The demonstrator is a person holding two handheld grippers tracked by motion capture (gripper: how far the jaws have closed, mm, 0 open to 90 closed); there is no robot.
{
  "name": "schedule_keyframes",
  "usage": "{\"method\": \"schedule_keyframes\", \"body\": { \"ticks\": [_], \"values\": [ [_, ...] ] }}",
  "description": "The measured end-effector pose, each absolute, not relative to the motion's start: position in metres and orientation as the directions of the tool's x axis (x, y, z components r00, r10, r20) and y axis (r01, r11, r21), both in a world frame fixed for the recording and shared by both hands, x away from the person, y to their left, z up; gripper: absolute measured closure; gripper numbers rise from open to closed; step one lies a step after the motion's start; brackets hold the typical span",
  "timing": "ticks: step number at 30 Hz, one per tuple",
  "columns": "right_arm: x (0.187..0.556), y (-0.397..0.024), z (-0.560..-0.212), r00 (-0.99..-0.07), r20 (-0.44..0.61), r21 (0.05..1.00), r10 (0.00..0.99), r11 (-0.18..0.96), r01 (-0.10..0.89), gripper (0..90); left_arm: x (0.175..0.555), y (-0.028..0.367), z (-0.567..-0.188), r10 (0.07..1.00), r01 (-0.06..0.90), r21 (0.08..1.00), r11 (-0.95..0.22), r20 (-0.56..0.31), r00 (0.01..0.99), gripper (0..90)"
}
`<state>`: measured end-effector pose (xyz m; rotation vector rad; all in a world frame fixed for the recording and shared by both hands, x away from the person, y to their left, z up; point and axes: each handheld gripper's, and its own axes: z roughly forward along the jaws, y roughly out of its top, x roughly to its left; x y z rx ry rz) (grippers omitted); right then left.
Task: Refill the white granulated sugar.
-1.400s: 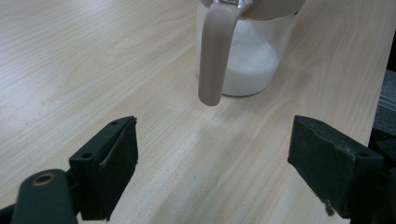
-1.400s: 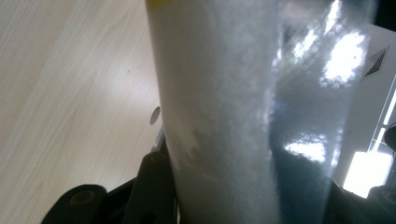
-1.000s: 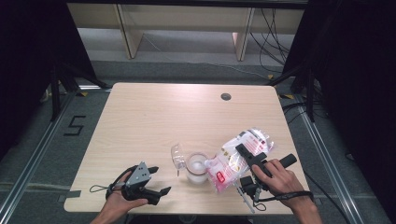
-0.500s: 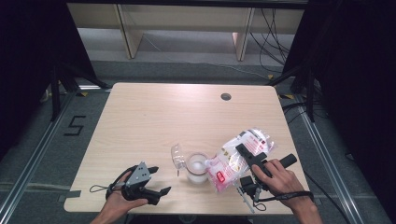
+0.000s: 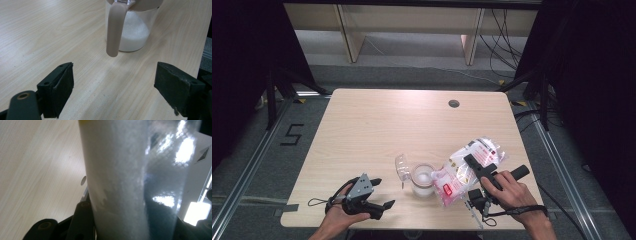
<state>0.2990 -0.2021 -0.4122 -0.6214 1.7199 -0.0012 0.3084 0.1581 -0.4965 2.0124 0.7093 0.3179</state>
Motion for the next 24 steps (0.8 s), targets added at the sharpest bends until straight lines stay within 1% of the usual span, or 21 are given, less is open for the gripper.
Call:
{"method": "schedule_keyframes", "body": {
  "ticks": [6, 7, 9, 11, 12, 17, 19, 20, 24],
  "values": [
    [0.2998, -0.2024, -0.4134, -0.102, -0.913, -0.325, -0.396, 0.854, -0.406, 69.3, 0.3091, 0.1587, -0.4962, 0.593, 0.344, 0.851, -0.396, -0.049, 0.804, 15.5],
    [0.2998, -0.2025, -0.4135, -0.102, -0.913, -0.323, -0.395, 0.854, -0.408, 69.4, 0.3083, 0.1581, -0.4965, 0.599, 0.356, 0.851, -0.387, -0.062, 0.798, 15.5],
    [0.2996, -0.2031, -0.4137, -0.101, -0.917, -0.317, -0.387, 0.857, -0.406, 69.4, 0.3083, 0.158, -0.4964, 0.601, 0.354, 0.852, -0.386, -0.059, 0.797, 15.5],
    [0.2997, -0.2027, -0.4135, -0.101, -0.915, -0.321, -0.392, 0.855, -0.407, 69.4, 0.3091, 0.1585, -0.4963, 0.594, 0.347, 0.851, -0.395, -0.052, 0.803, 15.5],
    [0.2997, -0.2026, -0.4135, -0.1, -0.914, -0.323, -0.394, 0.854, -0.408, 69.4, 0.3103, 0.1592, -0.496, 0.583, 0.328, 0.851, -0.41, -0.033, 0.812, 15.5],
    [0.2999, -0.2018, -0.4132, -0.097, -0.913, -0.325, -0.396, 0.851, -0.412, 69.4, 0.3099, 0.1586, -0.4962, 0.587, 0.333, 0.851, -0.407, -0.035, 0.809, 15.5],
    [0.2997, -0.2003, -0.4127, -0.1, -0.905, -0.342, -0.414, 0.845, -0.41, 69.5, 0.31, 0.1586, -0.4963, 0.587, 0.333, 0.851, -0.407, -0.036, 0.809, 15.5],
    [0.2992, -0.2013, -0.4155, -0.107, -0.914, -0.32, -0.391, 0.858, -0.402, 69.5, 0.31, 0.1586, -0.4963, 0.587, 0.333, 0.851, -0.407, -0.036, 0.809, 15.5],
    [0.2994, -0.2003, -0.4134, -0.097, -0.914, -0.325, -0.395, 0.852, -0.409, 69.6, 0.31, 0.1591, -0.4959, 0.586, 0.331, 0.849, -0.411, -0.032, 0.81, 15.5]
  ]
}}
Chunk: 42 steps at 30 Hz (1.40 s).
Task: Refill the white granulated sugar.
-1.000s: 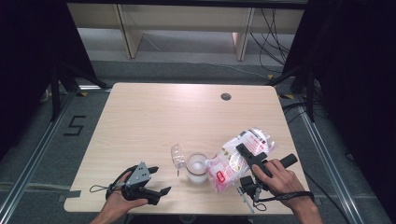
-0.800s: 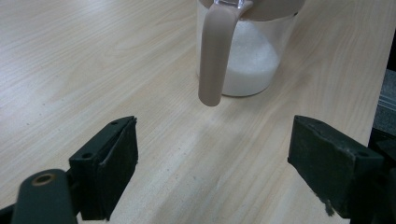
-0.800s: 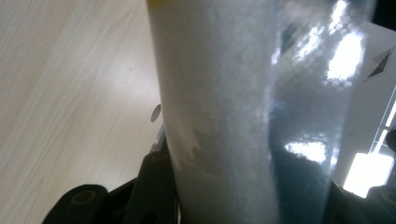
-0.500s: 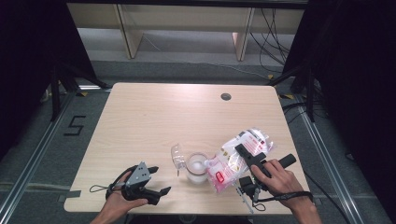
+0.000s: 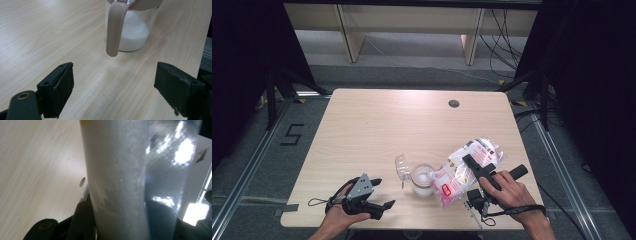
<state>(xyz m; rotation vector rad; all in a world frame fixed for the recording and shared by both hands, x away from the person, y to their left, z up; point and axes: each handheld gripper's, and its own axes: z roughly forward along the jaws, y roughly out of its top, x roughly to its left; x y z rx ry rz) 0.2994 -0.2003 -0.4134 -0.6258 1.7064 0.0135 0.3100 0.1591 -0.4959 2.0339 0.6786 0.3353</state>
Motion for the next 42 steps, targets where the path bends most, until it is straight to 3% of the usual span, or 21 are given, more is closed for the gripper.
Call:
{"method": "schedule_keyframes", "body": {
  "ticks": [8, 11, 14, 18, 20, 40, 41, 42],
  "values": [
    [0.2999, -0.1995, -0.4141, -0.103, -0.908, -0.334, -0.407, 0.85, -0.408, 69.8, 0.3101, 0.1592, -0.496, 0.583, 0.329, 0.851, -0.409, -0.033, 0.811, 15.5],
    [0.3005, -0.2021, -0.4146, -0.127, -0.925, -0.276, -0.358, 0.864, -0.422, 70.1, 0.3088, 0.1585, -0.4963, 0.597, 0.35, 0.851, -0.391, -0.055, 0.8, 15.5],
    [0.3005, -0.1998, -0.4142, -0.106, -0.909, -0.328, -0.402, 0.851, -0.41, 70.2, 0.3102, 0.1592, -0.4961, 0.583, 0.329, 0.85, -0.41, -0.033, 0.812, 15.5],
    [0.3017, -0.2001, -0.4128, -0.095, -0.907, -0.336, -0.411, 0.841, -0.425, 70.2, 0.3087, 0.1581, -0.4967, 0.599, 0.353, 0.853, -0.385, -0.06, 0.799, 15.5],
    [0.3007, -0.2002, -0.4117, -0.098, -0.903, -0.344, -0.417, 0.842, -0.415, 70.2, 0.3102, 0.1593, -0.496, 0.584, 0.329, 0.851, -0.409, -0.033, 0.811, 15.5],
    [0.3008, -0.2033, -0.4137, -0.138, -0.919, -0.287, -0.37, 0.866, -0.41, 70.4, 0.3091, 0.1587, -0.4962, 0.593, 0.344, 0.851, -0.396, -0.049, 0.804, 15.5],
    [0.3055, -0.1991, -0.4097, -0.082, -0.893, -0.356, -0.443, 0.805, -0.475, 70.4, 0.3084, 0.1581, -0.4965, 0.599, 0.355, 0.851, -0.387, -0.061, 0.798, 15.5],
    [0.3063, -0.1985, -0.4098, -0.075, -0.888, -0.366, -0.453, 0.796, -0.482, 70.4, 0.3084, 0.1582, -0.4964, 0.599, 0.355, 0.851, -0.388, -0.06, 0.799, 15.5]
  ]
}}
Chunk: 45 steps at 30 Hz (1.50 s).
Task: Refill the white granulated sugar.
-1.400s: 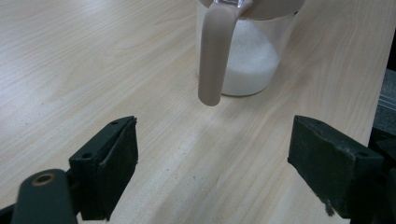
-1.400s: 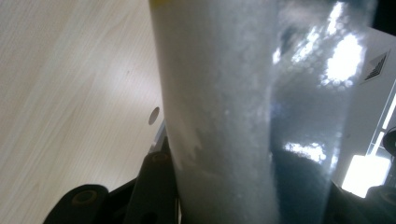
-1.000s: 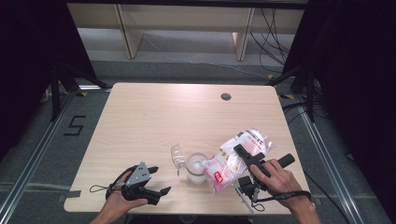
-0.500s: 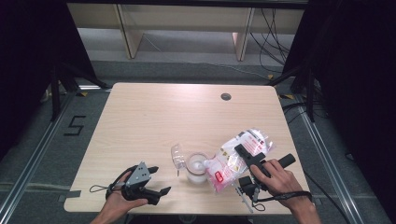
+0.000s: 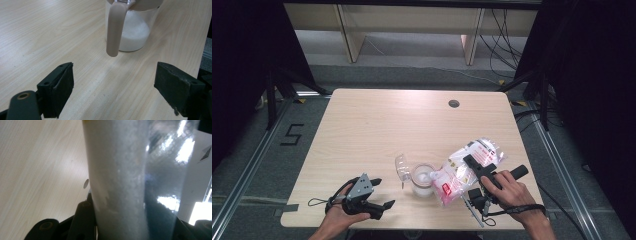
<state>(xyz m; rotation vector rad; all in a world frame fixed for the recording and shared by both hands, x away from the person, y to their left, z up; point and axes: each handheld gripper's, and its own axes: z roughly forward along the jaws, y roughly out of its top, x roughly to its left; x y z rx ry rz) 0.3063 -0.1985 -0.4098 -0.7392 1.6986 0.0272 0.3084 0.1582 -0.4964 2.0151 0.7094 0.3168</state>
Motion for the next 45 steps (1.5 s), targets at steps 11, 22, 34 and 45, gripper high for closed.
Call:
{"method": "schedule_keyframes", "body": {
  "ticks": [11, 22, 34, 45],
  "values": [
    [0.306, -0.199, -0.408, -0.07, -0.892, -0.364, -0.447, 0.8, -0.476, 70.5, 0.31, 0.159, -0.496, 0.586, 0.331, 0.849, -0.411, -0.032, 0.81, 15.5],
    [0.305, -0.201, -0.411, -0.088, -0.896, -0.354, -0.436, 0.818, -0.454, 70.7, 0.308, 0.158, -0.496, 0.601, 0.354, 0.851, -0.388, -0.058, 0.797, 15.5],
    [0.302, -0.205, -0.414, -0.139, -0.919, -0.285, -0.368, 0.867, -0.409, 70.8, 0.308, 0.158, -0.496, 0.603, 0.353, 0.852, -0.387, -0.056, 0.796, 15.5],
    [0.303, -0.205, -0.418, -0.168, -0.932, -0.227, -0.32, 0.88, -0.418, 71.2, 0.308, 0.159, -0.495, 0.598, 0.345, 0.852, -0.393, -0.048, 0.8, 15.5]
  ]
}}
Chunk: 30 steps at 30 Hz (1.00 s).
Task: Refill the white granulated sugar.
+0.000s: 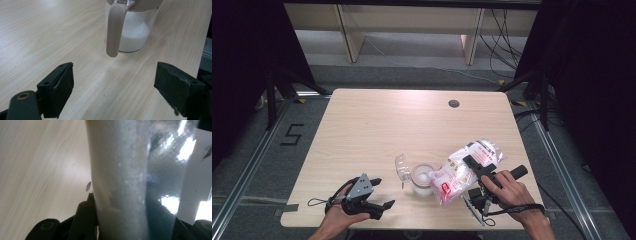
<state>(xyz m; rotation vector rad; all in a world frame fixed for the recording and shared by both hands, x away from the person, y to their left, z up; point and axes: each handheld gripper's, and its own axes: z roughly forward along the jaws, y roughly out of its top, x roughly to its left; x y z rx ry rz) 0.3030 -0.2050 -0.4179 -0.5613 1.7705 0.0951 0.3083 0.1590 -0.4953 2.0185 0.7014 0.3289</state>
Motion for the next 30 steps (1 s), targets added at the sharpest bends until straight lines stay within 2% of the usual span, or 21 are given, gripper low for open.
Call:
{"method": "schedule_keyframes", "body": {
  "ticks": [5, 10, 11, 12, 16, 18, 19, 20, 23, 26, 27, 30],
  "values": [
    [0.307, -0.207, -0.416, -0.179, -0.93, -0.221, -0.321, 0.877, -0.426, 71.4, 0.308, 0.159, -0.495, 0.6, 0.347, 0.85, -0.397, -0.046, 0.799, 15.5],
    [0.311, -0.212, -0.419, -0.244, -0.942, -0.116, -0.231, 0.904, -0.411, 71.5, 0.31, 0.16, -0.495, 0.588, 0.327, 0.85, -0.412, -0.026, 0.808, 15.5],
    [0.313, -0.212, -0.417, -0.226, -0.944, -0.125, -0.242, 0.893, -0.433, 71.6, 0.31, 0.16, -0.495, 0.588, 0.327, 0.851, -0.412, -0.026, 0.809, 15.5],
    [0.313, -0.214, -0.419, -0.263, -0.943, -0.081, -0.203, 0.908, -0.41, 71.7, 0.31, 0.16, -0.495, 0.588, 0.327, 0.851, -0.412, -0.026, 0.808, 15.5],
    [0.317, -0.217, -0.419, -0.3, -0.944, 0.002, -0.135, 0.909, -0.417, 72.0, 0.31, 0.16, -0.495, 0.588, 0.327, 0.85, -0.413, -0.026, 0.809, 15.5],
    [0.318, -0.219, -0.42, -0.319, -0.941, 0.031, -0.112, 0.911, -0.411, 72.2, 0.31, 0.16, -0.495, 0.588, 0.327, 0.851, -0.411, -0.027, 0.809, 15.5],
    [0.318, -0.219, -0.419, -0.301, -0.946, 0.022, -0.118, 0.905, -0.424, 72.4, 0.31, 0.16, -0.495, 0.588, 0.327, 0.851, -0.412, -0.026, 0.809, 15.5],
    [0.318, -0.221, -0.422, -0.317, -0.945, 0.059, -0.083, 0.909, -0.413, 72.5, 0.308, 0.159, -0.495, 0.604, 0.354, 0.848, -0.394, -0.051, 0.795, 15.5],
    [0.318, -0.221, -0.425, -0.344, -0.938, 0.113, -0.037, 0.907, -0.405, 72.8, 0.308, 0.159, -0.495, 0.6, 0.348, 0.852, -0.39, -0.051, 0.798, 15.6],
    [0.321, -0.22, -0.425, -0.345, -0.938, 0.122, -0.036, 0.897, -0.426, 73.0, 0.308, 0.159, -0.495, 0.6, 0.352, 0.853, -0.385, -0.058, 0.798, 15.6],
    [0.32, -0.222, -0.429, -0.373, -0.928, 0.176, 0.015, 0.9, -0.399, 73.1, 0.308, 0.16, -0.495, 0.6, 0.352, 0.853, -0.385, -0.058, 0.798, 15.6],
    [0.322, -0.224, -0.432, -0.4, -0.914, 0.23, 0.06, 0.89, -0.393, 73.3, 0.308, 0.16, -0.495, 0.602, 0.351, 0.854, -0.384, -0.057, 0.796, 15.6]
  ]
}}
